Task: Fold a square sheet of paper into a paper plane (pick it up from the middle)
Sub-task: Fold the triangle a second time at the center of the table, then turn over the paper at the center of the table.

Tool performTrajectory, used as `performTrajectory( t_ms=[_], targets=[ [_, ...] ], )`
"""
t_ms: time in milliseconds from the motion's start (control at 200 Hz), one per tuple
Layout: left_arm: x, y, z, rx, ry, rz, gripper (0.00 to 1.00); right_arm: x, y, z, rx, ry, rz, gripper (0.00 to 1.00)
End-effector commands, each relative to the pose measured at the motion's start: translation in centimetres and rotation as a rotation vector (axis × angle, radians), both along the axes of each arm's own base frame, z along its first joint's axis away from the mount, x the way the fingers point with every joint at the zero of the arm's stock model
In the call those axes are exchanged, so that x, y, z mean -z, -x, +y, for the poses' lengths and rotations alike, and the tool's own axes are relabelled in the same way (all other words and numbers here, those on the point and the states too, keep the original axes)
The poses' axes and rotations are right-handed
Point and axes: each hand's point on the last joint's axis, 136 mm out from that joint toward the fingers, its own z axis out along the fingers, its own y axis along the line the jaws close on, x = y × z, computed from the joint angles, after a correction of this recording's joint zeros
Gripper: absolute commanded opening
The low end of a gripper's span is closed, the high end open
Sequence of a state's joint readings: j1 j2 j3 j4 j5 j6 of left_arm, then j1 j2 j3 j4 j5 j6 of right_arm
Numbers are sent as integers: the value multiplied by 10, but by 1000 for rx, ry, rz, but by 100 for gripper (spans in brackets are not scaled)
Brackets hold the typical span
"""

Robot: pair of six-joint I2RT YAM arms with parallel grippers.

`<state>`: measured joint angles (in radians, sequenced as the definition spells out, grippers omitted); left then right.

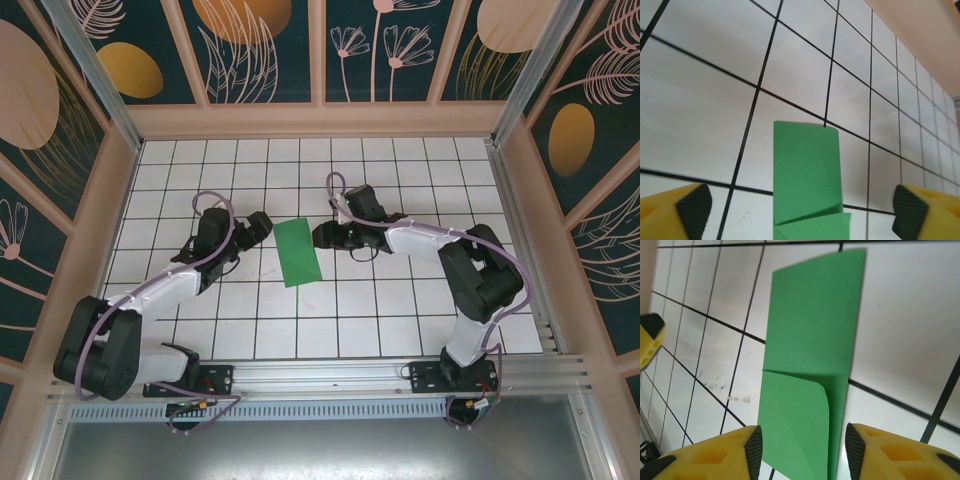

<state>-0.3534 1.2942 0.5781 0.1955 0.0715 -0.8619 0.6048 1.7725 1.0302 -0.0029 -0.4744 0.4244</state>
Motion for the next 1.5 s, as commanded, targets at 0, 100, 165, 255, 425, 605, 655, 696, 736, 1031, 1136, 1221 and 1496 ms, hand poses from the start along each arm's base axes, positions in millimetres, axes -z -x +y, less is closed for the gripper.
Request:
performTrajectory(
  t_ms=[0,100,165,255,425,605,655,696,736,1031,1136,1221,1496],
  targets=[
    [10,14,7,-10,-11,40,98,-5,-6,9,-71,-47,-36,54],
    [10,24,4,4,29,50,99,3,-9,13,-111,-49,-32,57],
    [12,30,0,21,57,65,99,12,-8,18,-134,-60,3,57],
    [15,38,-4,37,94,86,99,21,-10,24,-153,-73,39,54],
    [12,43,-13,86,138,88,99,33,-10,32,-183,-91,79,45],
    [13,44,-20,122,160,89,99,39,-3,31,-207,-94,97,37],
    [14,46,-22,131,175,91,99,40,1,31,-223,-95,107,34],
    [14,47,-25,145,191,88,99,41,2,31,-233,-92,109,33],
    [15,49,-27,157,207,85,98,42,3,31,-239,-87,111,32],
    [20,52,-46,231,310,99,98,46,1,34,-282,-96,93,19],
    [17,50,-55,241,374,114,98,41,-2,34,-281,-143,97,8],
    [16,47,-58,243,376,118,98,33,-6,34,-267,-187,76,4],
    [15,40,-79,267,416,115,89,18,-20,13,-160,-298,98,3]
  ],
)
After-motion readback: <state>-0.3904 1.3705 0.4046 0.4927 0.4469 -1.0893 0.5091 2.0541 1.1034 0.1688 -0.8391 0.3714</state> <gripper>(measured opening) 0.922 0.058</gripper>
